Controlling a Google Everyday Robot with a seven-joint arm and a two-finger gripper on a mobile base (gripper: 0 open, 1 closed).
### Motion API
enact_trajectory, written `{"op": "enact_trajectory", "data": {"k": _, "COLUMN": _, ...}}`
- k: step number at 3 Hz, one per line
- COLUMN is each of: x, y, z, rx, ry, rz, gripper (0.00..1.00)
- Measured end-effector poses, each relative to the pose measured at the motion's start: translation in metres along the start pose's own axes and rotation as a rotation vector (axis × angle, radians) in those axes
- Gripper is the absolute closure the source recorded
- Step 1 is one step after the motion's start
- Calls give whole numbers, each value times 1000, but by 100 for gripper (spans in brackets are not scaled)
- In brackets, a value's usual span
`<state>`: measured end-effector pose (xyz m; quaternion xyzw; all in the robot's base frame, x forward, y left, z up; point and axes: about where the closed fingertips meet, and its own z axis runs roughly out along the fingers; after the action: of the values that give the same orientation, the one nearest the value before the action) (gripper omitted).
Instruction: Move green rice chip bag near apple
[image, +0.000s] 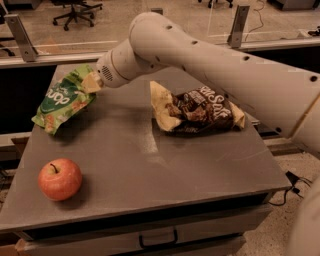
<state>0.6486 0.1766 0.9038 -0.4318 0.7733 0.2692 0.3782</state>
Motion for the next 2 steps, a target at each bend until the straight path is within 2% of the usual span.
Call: {"op": "enact_trajectory", "data": {"k": 2, "x": 57, "y": 56, "z": -48, "rx": 115, "ry": 106, "rz": 187, "gripper": 100}}
